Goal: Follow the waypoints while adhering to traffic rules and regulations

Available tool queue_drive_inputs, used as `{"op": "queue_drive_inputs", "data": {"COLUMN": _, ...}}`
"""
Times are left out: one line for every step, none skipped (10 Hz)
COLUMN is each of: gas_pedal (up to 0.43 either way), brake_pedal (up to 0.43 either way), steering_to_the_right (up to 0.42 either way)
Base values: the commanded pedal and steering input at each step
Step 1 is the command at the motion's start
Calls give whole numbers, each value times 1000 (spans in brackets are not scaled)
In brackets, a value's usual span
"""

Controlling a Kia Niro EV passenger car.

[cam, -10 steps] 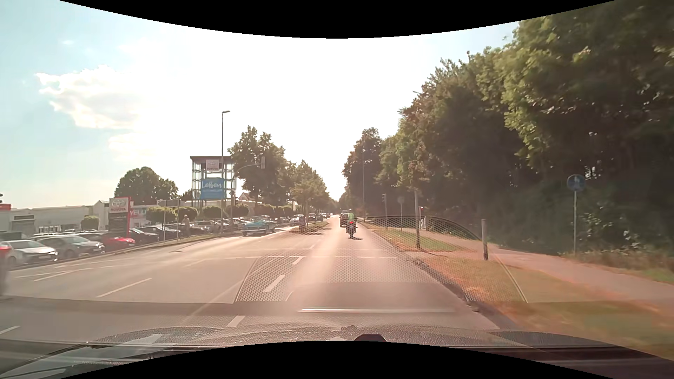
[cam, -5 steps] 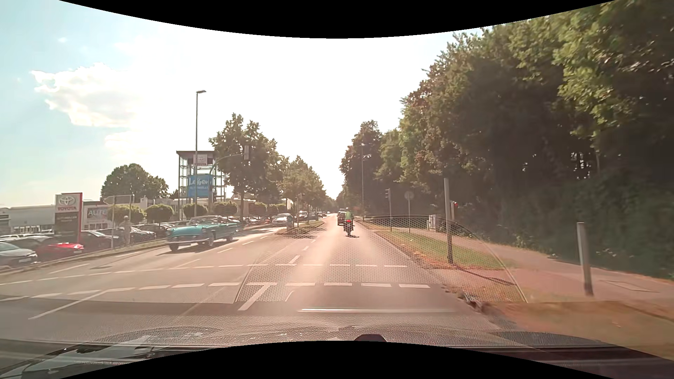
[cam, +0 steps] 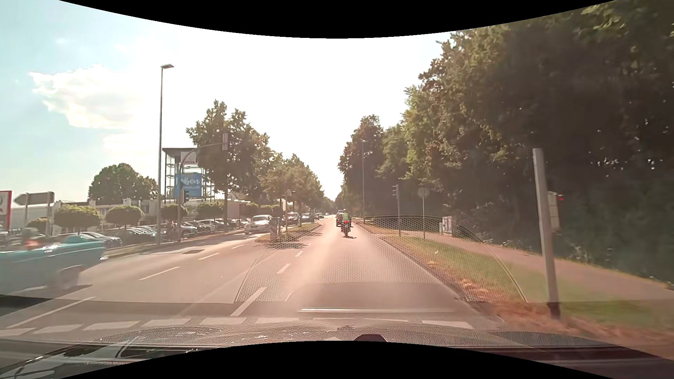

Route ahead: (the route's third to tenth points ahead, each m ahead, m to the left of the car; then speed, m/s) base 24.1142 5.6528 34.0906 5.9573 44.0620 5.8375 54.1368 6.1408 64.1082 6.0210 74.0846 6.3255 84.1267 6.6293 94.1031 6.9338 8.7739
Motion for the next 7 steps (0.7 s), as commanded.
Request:
{"op": "queue_drive_inputs", "data": {"gas_pedal": 189, "brake_pedal": 0, "steering_to_the_right": 2}}
{"op": "queue_drive_inputs", "data": {"gas_pedal": 189, "brake_pedal": 0, "steering_to_the_right": 1}}
{"op": "queue_drive_inputs", "data": {"gas_pedal": 189, "brake_pedal": 0, "steering_to_the_right": 1}}
{"op": "queue_drive_inputs", "data": {"gas_pedal": 189, "brake_pedal": 0, "steering_to_the_right": 1}}
{"op": "queue_drive_inputs", "data": {"gas_pedal": 189, "brake_pedal": 0, "steering_to_the_right": 1}}
{"op": "queue_drive_inputs", "data": {"gas_pedal": 189, "brake_pedal": 0, "steering_to_the_right": 1}}
{"op": "queue_drive_inputs", "data": {"gas_pedal": 189, "brake_pedal": 0, "steering_to_the_right": 1}}
